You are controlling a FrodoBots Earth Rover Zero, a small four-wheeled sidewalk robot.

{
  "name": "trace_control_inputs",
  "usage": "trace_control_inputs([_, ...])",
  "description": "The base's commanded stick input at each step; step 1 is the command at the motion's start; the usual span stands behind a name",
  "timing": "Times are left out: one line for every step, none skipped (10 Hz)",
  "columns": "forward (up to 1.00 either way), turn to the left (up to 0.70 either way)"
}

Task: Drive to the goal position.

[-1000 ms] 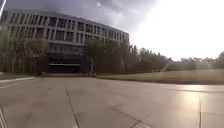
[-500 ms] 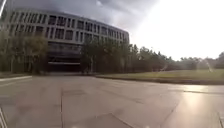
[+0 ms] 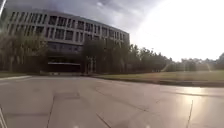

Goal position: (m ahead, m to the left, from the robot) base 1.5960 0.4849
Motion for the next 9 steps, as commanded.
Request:
trace_control_inputs([0.70, 0.00])
trace_control_inputs([0.70, 0.00])
trace_control_inputs([0.70, 0.00])
trace_control_inputs([0.70, 0.00])
trace_control_inputs([0.70, 0.00])
trace_control_inputs([0.70, 0.00])
trace_control_inputs([0.70, 0.00])
trace_control_inputs([0.70, 0.00])
trace_control_inputs([0.70, 0.00])
